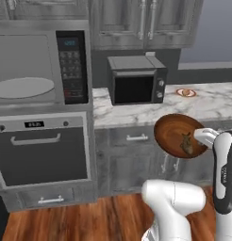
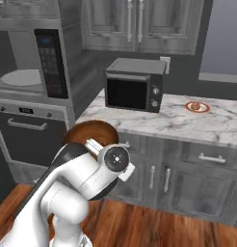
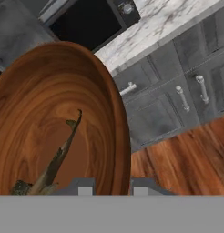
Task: Remove the peach from the bowl and place it on the small plate. Then place the bowl with only the fish in the microwave, close the door, and press the start button to microwave the fish.
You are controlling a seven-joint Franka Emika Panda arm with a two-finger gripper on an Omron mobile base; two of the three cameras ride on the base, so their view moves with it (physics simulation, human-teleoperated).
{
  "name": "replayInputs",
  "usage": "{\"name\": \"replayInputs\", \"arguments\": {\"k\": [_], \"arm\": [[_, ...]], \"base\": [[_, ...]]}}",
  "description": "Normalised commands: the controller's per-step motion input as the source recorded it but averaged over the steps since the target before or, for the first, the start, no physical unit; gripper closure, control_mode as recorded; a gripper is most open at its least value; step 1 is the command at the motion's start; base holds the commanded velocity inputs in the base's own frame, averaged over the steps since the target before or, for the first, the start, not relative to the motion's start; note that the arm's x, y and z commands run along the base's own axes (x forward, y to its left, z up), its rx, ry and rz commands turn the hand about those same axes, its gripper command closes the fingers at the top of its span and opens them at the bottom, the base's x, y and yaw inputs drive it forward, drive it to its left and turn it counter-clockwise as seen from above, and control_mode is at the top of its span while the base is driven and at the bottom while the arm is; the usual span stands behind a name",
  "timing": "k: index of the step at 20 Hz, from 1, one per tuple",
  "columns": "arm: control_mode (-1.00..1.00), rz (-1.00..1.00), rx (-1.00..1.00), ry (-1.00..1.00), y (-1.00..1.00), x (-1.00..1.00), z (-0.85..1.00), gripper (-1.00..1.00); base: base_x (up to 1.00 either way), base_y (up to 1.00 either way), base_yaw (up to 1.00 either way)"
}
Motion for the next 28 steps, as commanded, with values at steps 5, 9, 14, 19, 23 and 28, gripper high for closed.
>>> {"name": "replayInputs", "arguments": {"k": [5,9,14,19,23,28], "arm": [[1.0,0.0,0.0,0.0,0.0,0.0,0.0,1.0],[1.0,0.0,0.0,0.0,0.0,0.0,0.0,1.0],[1.0,0.0,0.0,0.0,0.0,0.0,0.0,1.0],[1.0,0.0,0.0,0.0,0.0,0.0,0.0,1.0],[1.0,0.0,0.0,0.0,0.0,0.0,0.0,1.0],[1.0,0.0,0.0,0.0,0.0,0.0,0.0,1.0]], "base": [[-0.04,1.0,0.0],[0.1,0.95,0.05],[0.3,0.8,0.08],[0.51,0.48,0.08],[0.58,0.29,0.07],[0.52,0.51,0.02]]}}
